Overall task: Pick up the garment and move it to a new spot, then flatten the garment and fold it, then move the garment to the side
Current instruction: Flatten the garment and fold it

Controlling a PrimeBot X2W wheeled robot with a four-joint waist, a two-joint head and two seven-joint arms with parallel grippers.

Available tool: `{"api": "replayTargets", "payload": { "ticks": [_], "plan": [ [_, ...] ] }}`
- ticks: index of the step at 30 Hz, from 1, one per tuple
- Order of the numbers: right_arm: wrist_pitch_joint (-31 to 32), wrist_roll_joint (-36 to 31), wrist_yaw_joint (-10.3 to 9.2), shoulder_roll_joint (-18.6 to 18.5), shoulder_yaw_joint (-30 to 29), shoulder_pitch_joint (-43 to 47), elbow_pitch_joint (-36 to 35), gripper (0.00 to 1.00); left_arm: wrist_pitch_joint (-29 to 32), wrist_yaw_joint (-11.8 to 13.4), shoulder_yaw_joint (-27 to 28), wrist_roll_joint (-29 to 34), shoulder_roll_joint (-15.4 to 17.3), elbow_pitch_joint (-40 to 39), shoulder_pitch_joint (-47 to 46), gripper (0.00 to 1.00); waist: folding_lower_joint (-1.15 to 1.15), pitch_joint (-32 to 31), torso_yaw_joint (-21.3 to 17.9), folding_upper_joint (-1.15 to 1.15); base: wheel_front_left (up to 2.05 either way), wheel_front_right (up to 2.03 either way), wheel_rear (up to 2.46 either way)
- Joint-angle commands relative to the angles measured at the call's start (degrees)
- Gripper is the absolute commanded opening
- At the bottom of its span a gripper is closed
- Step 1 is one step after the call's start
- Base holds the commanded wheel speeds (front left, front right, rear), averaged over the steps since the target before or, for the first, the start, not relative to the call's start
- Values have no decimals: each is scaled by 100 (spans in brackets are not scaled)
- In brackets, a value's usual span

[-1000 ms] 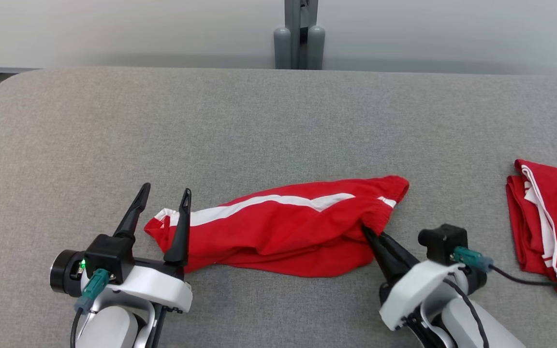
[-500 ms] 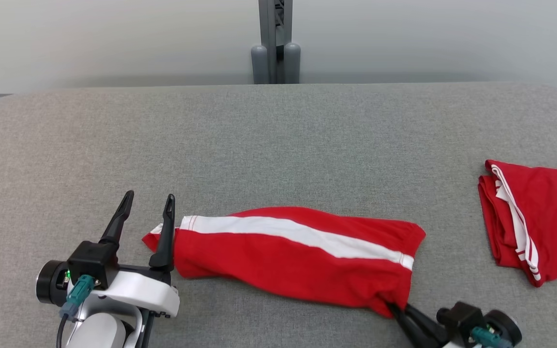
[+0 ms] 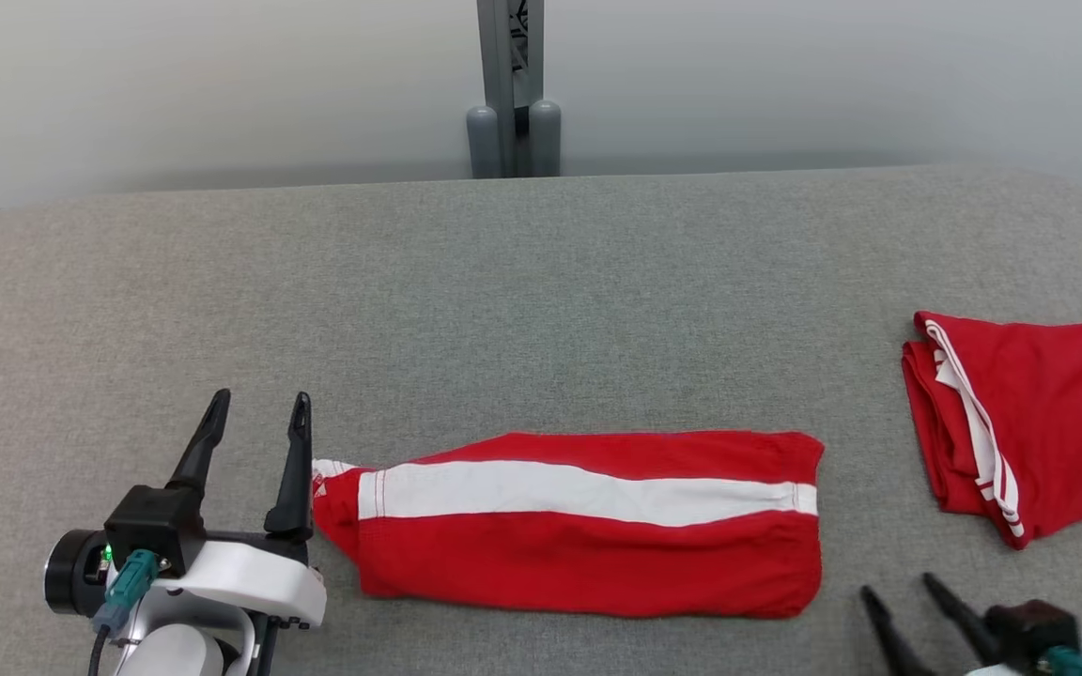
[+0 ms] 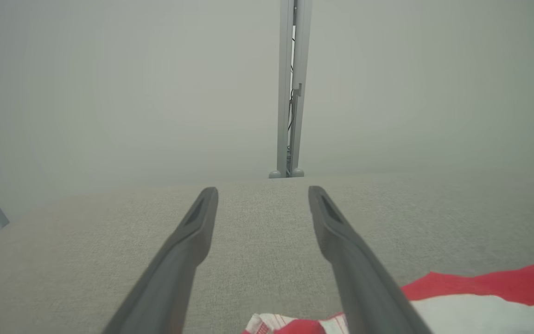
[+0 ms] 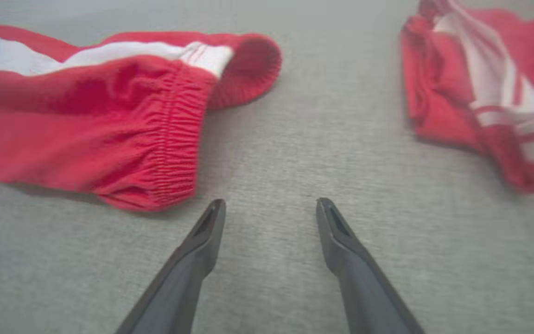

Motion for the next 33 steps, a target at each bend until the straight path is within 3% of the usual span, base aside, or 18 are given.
{"api": "replayTargets", "payload": {
  "ticks": [1, 6, 13, 20, 25, 33],
  "plan": [
    [-8, -133, -2, -113, -401, 74, 2, 100, -30, 43, 55, -19, 65, -38, 22, 100, 0, -4, -58, 0, 0, 0, 0],
    [-8, -476, -2, -69, -1341, 111, -361, 100, -30, 101, 153, -29, 159, -113, 55, 100, 0, 29, -202, 0, 0, 0, 0],
    [4, -764, -2, 260, -2354, -130, -1542, 100, 0, 268, 239, 41, 241, -298, -30, 100, 0, 96, -306, 0, 0, 0, 0],
    [286, -965, -2, 732, -2423, -192, -2818, 100, 83, 472, 235, 122, 266, -684, 117, 100, 0, 73, -310, 0, 0, 0, 0],
    [729, -1018, -2, 1000, -2437, 244, -3362, 100, 207, 625, 78, 209, 231, -1071, 452, 100, 0, -104, -230, 0, 0, 0, 0],
    [999, -1094, -2, 1133, -2468, 626, -3470, 100, 281, 642, 51, 80, 244, -1113, 747, 100, 0, -282, -236, 0, 0, 0, 0]
  ]
}}
